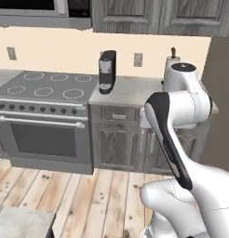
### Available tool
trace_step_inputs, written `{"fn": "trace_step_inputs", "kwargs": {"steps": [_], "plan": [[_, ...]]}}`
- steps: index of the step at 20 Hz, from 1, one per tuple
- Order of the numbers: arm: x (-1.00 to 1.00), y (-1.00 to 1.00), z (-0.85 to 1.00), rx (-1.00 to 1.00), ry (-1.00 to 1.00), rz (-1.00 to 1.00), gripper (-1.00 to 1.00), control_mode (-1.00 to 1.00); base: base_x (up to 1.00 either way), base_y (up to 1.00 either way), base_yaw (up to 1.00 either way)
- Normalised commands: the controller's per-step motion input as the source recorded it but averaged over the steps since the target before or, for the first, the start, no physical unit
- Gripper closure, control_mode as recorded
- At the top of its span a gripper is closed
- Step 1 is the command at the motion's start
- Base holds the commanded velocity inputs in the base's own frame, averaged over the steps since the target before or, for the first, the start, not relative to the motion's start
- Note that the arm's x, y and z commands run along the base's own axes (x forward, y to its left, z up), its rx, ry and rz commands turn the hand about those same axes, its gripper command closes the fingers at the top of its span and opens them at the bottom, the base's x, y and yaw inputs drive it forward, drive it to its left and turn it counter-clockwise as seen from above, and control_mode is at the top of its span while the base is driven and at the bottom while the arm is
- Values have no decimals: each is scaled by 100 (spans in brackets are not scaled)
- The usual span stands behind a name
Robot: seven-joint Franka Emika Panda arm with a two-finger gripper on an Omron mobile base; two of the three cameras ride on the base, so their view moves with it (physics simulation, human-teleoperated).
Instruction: Pick up the bowls from the cabinet and place each bowl in front of a stool on the dining counter.
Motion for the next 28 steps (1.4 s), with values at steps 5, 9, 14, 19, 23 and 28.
{"fn": "trace_step_inputs", "kwargs": {"steps": [5, 9, 14, 19, 23, 28], "plan": [[0, 0, 0, 0, 0, 0, -100, 100, 59, -17, 69], [0, 0, 0, 0, 0, 0, -100, 100, 33, -35, 77], [0, 0, 0, 0, 0, 0, -100, 100, 20, -29, 81], [0, 0, 0, 0, 0, 0, -100, 100, 19, -36, 79], [0, 0, 0, 0, 0, 0, -100, 100, 27, -60, 66], [0, 0, 0, 0, 0, 0, -100, 100, 23, -96, 23]]}}
